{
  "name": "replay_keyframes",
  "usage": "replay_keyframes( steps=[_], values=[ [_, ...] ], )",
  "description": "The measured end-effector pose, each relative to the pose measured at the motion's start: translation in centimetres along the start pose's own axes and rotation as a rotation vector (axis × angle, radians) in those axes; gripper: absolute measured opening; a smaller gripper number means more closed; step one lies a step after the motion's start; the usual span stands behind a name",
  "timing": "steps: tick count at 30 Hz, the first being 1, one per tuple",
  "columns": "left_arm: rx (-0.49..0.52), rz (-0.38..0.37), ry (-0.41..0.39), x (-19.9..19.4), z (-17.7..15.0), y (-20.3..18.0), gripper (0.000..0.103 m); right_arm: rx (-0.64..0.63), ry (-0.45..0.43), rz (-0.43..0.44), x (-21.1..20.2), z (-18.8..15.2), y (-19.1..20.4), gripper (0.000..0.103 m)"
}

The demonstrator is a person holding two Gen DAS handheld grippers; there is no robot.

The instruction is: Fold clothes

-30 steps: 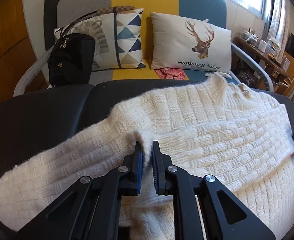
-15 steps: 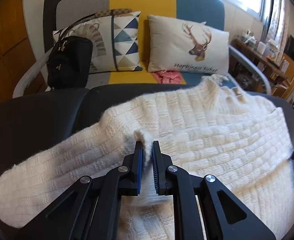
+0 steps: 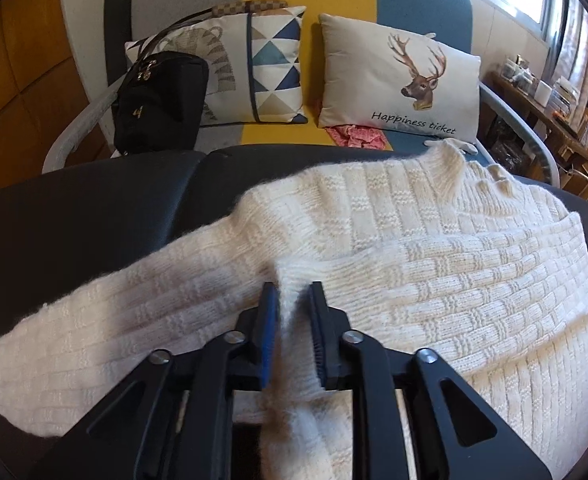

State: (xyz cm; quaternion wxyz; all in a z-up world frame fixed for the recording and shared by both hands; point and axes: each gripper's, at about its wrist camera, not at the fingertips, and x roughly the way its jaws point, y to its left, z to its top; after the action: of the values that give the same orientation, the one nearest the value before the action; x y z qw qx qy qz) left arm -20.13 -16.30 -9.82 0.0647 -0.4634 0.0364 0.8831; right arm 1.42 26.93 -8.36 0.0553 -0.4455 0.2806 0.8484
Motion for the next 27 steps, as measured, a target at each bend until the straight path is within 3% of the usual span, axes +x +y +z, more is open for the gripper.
replay_keyframes(
  steps=[2,5,9,13,16,18,20,21,22,24,27],
  values=[
    [-0.030,0.001,0.016,-0.4,-0.1,0.8,0.028,0.003,-0.030,0.015,-1.5,-0.3,0.5,0.007],
    [-0.085,-0.004,0.009,-1.9,-0.6,2.1,0.031,-0.044,-0.047,0.070,-2.8,-1.3,2.0,0.007],
    [-0.117,-0.008,-0.033,-4.9,-2.1,2.2,0.031,-0.193,0.085,-0.128,0.5,-3.1,3.5,0.004],
    [-0.124,-0.073,-0.064,-8.6,-5.4,0.3,0.038,-0.094,0.010,-0.072,-3.2,-3.7,2.6,0.010],
    [-0.085,-0.123,-0.062,-10.5,-8.5,-2.2,0.039,-0.191,-0.043,-0.063,-5.5,-5.5,4.7,0.010],
    [-0.039,-0.156,-0.047,-11.2,-10.2,-4.3,0.039,-0.259,0.015,-0.083,-4.9,-7.4,5.9,0.011],
    [0.008,-0.165,-0.030,-11.7,-12.2,-5.9,0.039,-0.338,0.118,-0.237,-2.6,-9.3,6.1,0.012],
    [0.030,-0.163,-0.021,-11.9,-13.1,-6.6,0.039,-0.384,0.053,-0.241,-3.4,-10.1,6.4,0.012],
    [0.056,-0.151,-0.015,-12.0,-13.9,-7.1,0.039,-0.379,0.072,-0.256,-3.6,-10.3,6.5,0.012],
    [0.104,-0.131,-0.006,-12.3,-15.6,-8.1,0.039,-0.329,0.065,-0.257,-4.5,-9.9,6.7,0.012],
    [0.111,-0.112,-0.013,-13.0,-17.3,-7.9,0.046,-0.351,0.025,-0.127,-5.7,-10.0,9.7,0.015]
  ],
)
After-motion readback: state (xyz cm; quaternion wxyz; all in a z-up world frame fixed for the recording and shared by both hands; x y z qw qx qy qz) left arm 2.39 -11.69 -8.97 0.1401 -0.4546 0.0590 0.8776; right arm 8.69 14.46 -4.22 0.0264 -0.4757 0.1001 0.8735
